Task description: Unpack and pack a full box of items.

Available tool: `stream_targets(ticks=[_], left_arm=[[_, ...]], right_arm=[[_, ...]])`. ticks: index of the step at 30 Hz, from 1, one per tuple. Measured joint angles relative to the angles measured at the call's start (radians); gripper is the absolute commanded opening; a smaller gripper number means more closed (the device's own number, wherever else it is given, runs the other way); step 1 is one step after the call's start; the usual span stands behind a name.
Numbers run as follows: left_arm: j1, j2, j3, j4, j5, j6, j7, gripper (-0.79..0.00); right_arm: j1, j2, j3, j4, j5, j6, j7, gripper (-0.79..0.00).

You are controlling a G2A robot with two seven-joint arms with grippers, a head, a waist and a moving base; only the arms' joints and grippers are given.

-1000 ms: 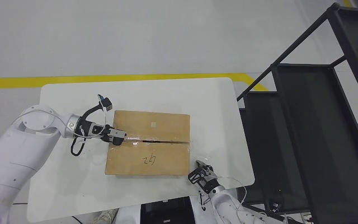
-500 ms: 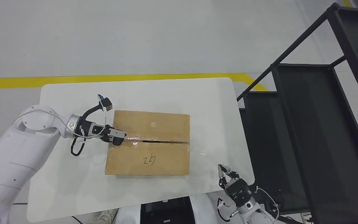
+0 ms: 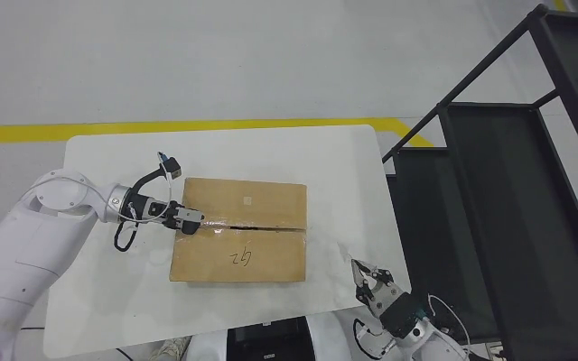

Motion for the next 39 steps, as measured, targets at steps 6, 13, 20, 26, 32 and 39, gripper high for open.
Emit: stream_targets(ticks=[6,13,20,26,32,39], left_arm=[[0.0,0.0,0.0,0.0,0.0,0.0,0.0,0.0],[0.0,0.0,0.0,0.0,0.0,0.0,0.0,0.0],[0.0,0.0,0.0,0.0,0.0,0.0,0.0,0.0],[0.0,0.0,0.0,0.0,0.0,0.0,0.0,0.0],[0.0,0.0,0.0,0.0,0.0,0.0,0.0,0.0],[0.0,0.0,0.0,0.0,0.0,0.0,0.0,0.0]], right_arm=[[-0.058,0.002,0.029,-0.134,-0.068,0.041,0.023,-0.785],[-0.114,0.0,0.047,-0.225,-0.113,0.098,0.019,-0.785],[-0.113,0.004,0.045,-0.264,-0.172,0.078,0.001,-0.785],[-0.113,0.013,0.068,-0.312,-0.211,-0.005,0.006,-0.785],[-0.112,0.023,0.121,-0.346,-0.212,-0.131,0.015,-0.785],[-0.039,0.031,0.126,-0.359,-0.222,-0.304,0.147,-0.785]])
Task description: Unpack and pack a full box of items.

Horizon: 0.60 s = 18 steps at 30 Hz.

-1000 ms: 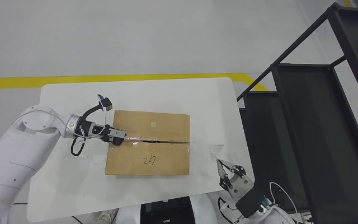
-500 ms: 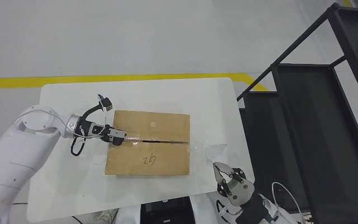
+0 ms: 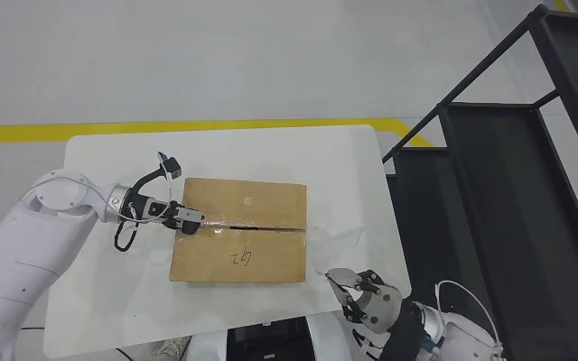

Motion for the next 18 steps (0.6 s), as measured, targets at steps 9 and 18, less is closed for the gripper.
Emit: stream_targets(ticks=[9,18], left_arm=[[0.0,0.0,0.0,0.0,0.0,0.0,0.0,0.0],[0.0,0.0,0.0,0.0,0.0,0.0,0.0,0.0]], right_arm=[[0.061,-0.003,-0.052,0.0,0.0,-0.017,0.108,-0.785],[0.061,-0.003,-0.052,0.0,0.0,-0.018,0.108,-0.785]])
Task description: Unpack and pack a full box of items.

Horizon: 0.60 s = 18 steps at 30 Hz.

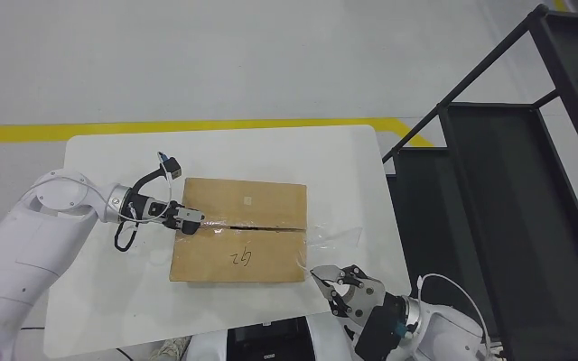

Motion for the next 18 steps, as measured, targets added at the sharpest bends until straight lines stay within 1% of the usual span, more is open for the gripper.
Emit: stream_targets(ticks=[7,10,13,18], left_arm=[[0.0,0.0,0.0,0.0,0.0,0.0,0.0,0.0],[0.0,0.0,0.0,0.0,0.0,0.0,0.0,0.0],[0.0,0.0,0.0,0.0,0.0,0.0,0.0,0.0],[0.0,0.0,0.0,0.0,0.0,0.0,0.0,0.0]], right_arm=[[0.014,-0.001,-0.003,0.002,0.01,-0.004,0.006,-0.785],[0.08,-0.001,-0.01,0.01,0.049,-0.054,0.02,-0.785],[0.172,0.0,-0.019,0.031,0.099,-0.135,0.04,-0.785],[0.36,0.001,-0.04,0.095,0.199,-0.291,0.112,-0.785]])
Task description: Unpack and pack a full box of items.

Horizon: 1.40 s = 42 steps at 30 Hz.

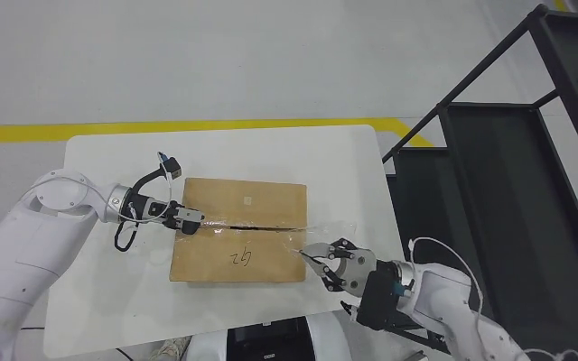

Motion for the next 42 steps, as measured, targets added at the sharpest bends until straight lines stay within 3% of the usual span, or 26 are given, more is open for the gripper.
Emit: stream_targets(ticks=[9,15,26,42], left_arm=[[0.0,0.0,0.0,0.0,0.0,0.0,0.0,0.0],[0.0,0.0,0.0,0.0,0.0,0.0,0.0,0.0],[0.0,0.0,0.0,0.0,0.0,0.0,0.0,0.0],[0.0,0.0,0.0,0.0,0.0,0.0,0.0,0.0]], right_arm=[[0.266,0.001,-0.057,0.041,0.154,-0.222,0.236,-0.785],[0.393,-0.004,-0.114,0.011,0.28,-0.284,0.34,-0.785],[0.583,-0.027,-0.293,0.047,0.426,-0.289,0.448,-0.785],[0.598,-0.03,-0.311,0.061,0.435,-0.285,0.442,-0.785]])
